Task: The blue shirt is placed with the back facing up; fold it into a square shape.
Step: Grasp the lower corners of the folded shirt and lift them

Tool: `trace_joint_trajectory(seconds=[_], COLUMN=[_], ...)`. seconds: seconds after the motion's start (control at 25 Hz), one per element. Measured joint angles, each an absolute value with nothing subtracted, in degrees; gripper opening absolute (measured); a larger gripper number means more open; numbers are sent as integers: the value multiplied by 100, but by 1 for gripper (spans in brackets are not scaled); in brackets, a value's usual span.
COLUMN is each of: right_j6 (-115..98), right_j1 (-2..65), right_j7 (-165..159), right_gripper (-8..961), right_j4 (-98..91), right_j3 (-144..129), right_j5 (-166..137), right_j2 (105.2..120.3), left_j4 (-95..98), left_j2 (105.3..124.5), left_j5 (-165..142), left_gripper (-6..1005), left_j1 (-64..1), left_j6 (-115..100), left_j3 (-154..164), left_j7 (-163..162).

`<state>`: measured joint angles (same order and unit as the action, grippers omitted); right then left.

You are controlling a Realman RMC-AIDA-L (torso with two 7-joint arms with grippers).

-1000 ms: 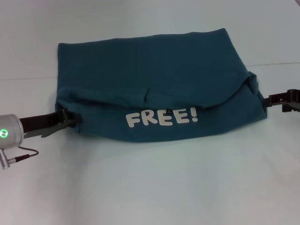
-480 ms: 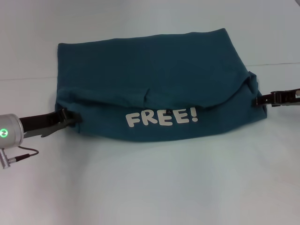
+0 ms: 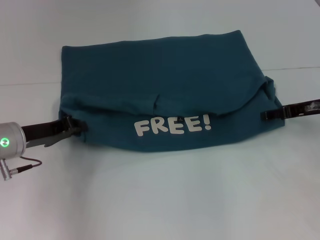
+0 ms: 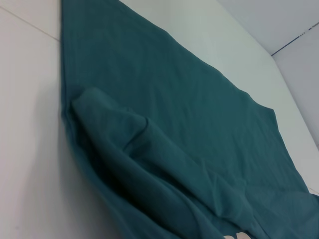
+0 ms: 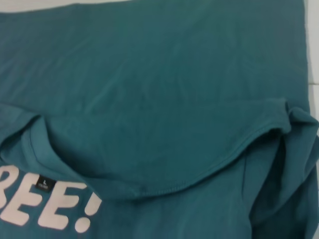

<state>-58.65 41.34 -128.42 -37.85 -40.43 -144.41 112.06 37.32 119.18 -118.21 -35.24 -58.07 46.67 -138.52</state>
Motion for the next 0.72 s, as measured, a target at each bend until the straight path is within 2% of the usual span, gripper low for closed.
trace_joint_trajectory(seconds=[0.72], right_j6=[-6079], right_j1=[4014], right_j7=[-12745], right_gripper=[784], right_j4=[-3700], right_j3=[-4318], right_j5=[-14450], right_j2=[11202], left_j4=[3718], left_j2=[11918], left_j5=[-11822], left_gripper=[50], left_j1=[-3519], left_j6=[-5794], left_j3=[4667], left_j7=[-13852])
